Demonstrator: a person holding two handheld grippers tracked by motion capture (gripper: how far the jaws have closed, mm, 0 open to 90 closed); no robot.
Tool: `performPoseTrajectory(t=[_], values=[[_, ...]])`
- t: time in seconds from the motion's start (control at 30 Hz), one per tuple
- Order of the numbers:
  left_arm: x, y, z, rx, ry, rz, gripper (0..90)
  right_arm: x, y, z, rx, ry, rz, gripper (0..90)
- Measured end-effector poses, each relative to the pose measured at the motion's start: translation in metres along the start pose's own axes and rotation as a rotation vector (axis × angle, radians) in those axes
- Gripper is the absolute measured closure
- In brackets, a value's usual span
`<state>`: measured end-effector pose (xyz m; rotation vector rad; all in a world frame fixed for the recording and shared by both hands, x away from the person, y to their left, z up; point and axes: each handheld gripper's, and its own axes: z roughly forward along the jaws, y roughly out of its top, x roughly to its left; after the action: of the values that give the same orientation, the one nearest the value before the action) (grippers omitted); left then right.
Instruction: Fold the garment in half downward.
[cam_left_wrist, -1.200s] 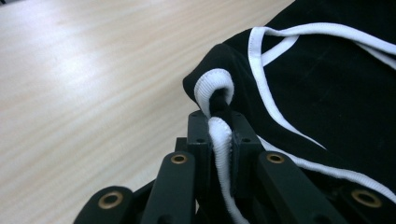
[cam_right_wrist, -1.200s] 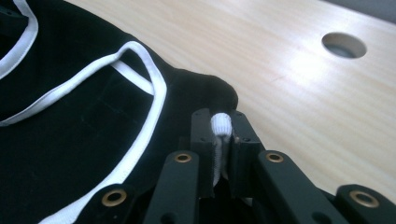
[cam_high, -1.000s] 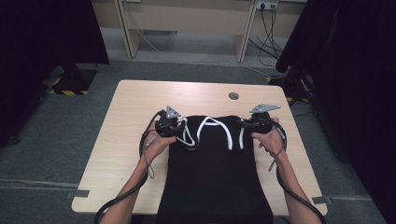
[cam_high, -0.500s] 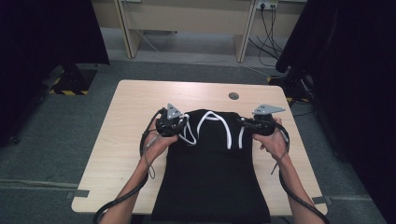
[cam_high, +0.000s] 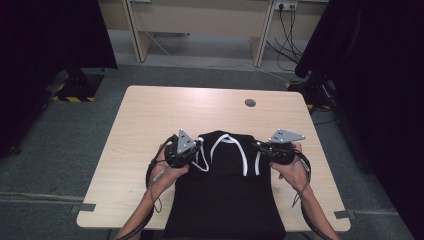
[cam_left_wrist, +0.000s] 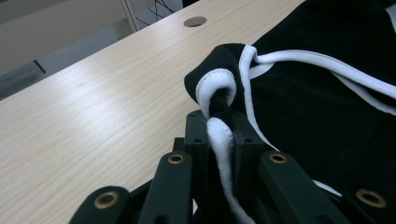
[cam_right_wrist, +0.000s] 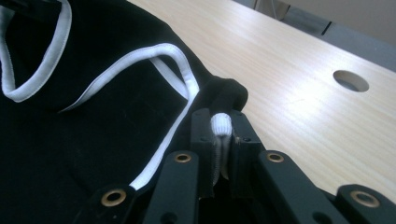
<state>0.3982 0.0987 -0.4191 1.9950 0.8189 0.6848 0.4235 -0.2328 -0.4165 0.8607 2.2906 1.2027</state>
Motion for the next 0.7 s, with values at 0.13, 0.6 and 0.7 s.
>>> performPoseTrajectory(t=[0.13,0.6,0.7], values=[[0.004,0.001,0.007,0.017,-0.001,-0.014,79.4,-0.006,0.003,0.004,0.010,0.002,0.013,83.1],[0.030,0.014,0.035,0.060,0.031,-0.073,80.4,-0.045,0.026,0.021,0.071,-0.017,0.074,83.3],[0.038,0.025,0.041,0.046,0.050,-0.087,80.4,-0.053,0.035,0.025,0.059,-0.028,0.083,83.4]])
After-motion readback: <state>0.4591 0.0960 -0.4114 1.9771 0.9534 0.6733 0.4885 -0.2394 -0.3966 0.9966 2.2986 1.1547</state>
